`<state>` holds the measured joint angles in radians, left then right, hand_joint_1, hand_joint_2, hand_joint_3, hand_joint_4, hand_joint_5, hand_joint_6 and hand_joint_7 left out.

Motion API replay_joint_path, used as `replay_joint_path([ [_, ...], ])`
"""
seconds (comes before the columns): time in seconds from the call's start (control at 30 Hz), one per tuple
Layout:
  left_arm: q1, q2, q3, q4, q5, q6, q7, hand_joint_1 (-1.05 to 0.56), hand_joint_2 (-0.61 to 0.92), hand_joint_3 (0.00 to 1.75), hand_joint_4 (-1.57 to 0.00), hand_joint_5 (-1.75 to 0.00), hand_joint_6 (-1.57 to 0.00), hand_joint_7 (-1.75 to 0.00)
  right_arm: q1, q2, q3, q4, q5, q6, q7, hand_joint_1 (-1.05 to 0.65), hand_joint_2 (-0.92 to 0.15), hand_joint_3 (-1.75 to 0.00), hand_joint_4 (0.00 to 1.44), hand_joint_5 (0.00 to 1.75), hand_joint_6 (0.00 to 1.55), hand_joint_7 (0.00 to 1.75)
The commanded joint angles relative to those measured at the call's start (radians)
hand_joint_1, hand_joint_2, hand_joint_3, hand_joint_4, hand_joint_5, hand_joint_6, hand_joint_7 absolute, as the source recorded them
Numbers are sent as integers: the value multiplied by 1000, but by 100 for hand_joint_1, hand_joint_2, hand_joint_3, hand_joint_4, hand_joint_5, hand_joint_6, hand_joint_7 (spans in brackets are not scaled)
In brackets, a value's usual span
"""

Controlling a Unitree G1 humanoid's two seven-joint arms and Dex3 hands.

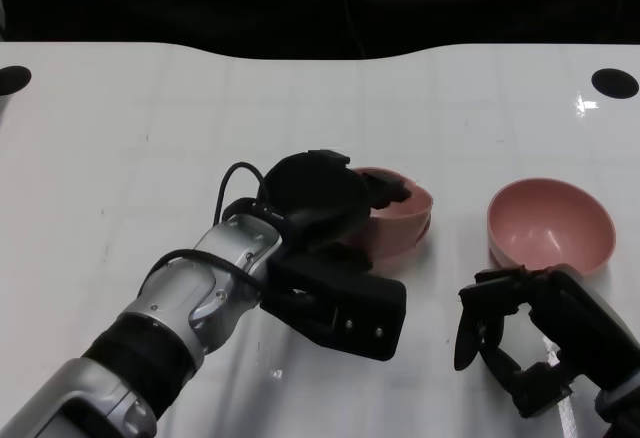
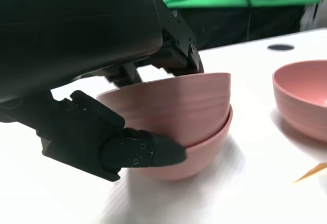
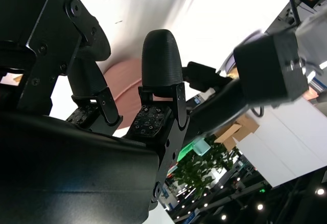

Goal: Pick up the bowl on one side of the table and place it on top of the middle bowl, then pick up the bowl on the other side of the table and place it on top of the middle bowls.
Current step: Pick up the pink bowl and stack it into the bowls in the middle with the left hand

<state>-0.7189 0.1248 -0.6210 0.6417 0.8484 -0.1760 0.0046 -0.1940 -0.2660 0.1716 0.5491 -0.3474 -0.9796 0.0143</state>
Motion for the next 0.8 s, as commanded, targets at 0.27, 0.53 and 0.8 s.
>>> replay_joint_path([
  [0.27, 53, 60, 18, -151, -50, 59, -146, -91, 92, 70, 0, -15, -8, 0, 9, -7, -1, -31, 13, 29, 13, 25, -8, -159, 100, 164, 101, 116],
  [0.53, 124, 100, 38, -250, -76, 43, -155, -89, 92, 74, -1, -22, -11, -2, 13, -6, -4, -42, 17, 30, 19, 27, -8, -158, 99, 160, 103, 115],
  [0.8, 175, 126, 28, -279, -60, 33, -146, -77, 92, 82, 0, -30, -12, -3, 18, -12, -3, -39, 19, 9, 22, 25, -4, -164, 102, 163, 101, 116],
])
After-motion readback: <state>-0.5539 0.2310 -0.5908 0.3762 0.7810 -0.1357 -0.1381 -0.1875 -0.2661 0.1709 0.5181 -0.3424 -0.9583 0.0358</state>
